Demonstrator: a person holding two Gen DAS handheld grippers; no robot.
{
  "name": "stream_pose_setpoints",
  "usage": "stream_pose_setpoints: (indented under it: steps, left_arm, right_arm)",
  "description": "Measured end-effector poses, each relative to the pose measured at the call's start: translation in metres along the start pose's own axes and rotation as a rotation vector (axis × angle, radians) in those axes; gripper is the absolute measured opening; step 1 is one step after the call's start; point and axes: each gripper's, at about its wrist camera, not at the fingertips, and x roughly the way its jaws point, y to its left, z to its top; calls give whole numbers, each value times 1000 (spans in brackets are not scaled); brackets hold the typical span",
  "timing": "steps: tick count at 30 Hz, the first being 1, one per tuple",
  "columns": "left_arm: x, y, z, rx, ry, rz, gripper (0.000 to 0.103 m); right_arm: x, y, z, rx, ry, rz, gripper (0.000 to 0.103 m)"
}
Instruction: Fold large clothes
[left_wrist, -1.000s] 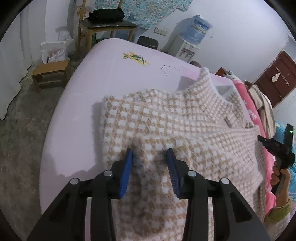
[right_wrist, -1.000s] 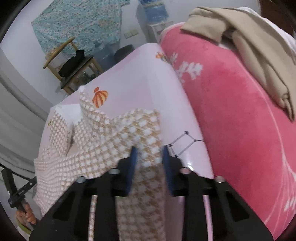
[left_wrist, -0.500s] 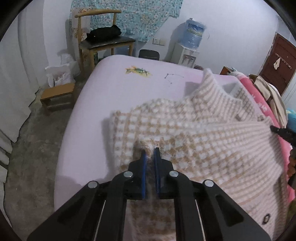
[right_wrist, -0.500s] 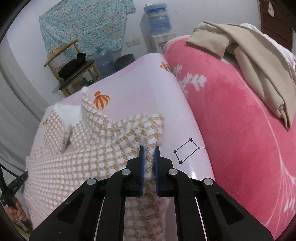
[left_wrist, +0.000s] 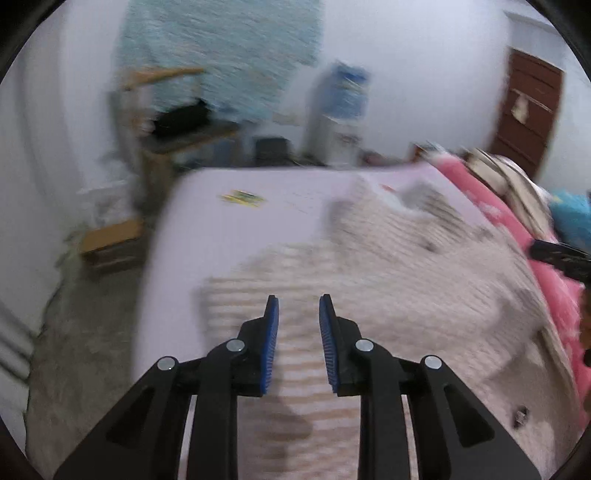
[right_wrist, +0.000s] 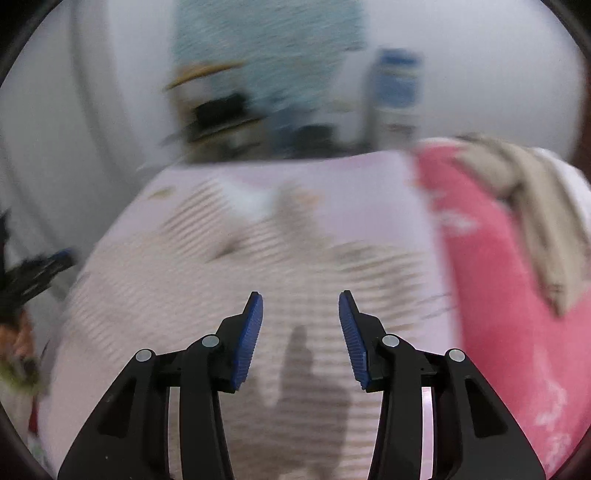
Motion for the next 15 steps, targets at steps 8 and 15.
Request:
stream_pose_setpoints:
  steps: [8, 15]
  left_arm:
    - [61, -14, -11, -64, 167, -80, 26]
    - [27, -7, -26, -39, 149, -29, 26]
  right_arm:
    - [80, 70, -12, -113, 124, 22, 27]
    - [54, 79, -16, -139, 119, 19, 26]
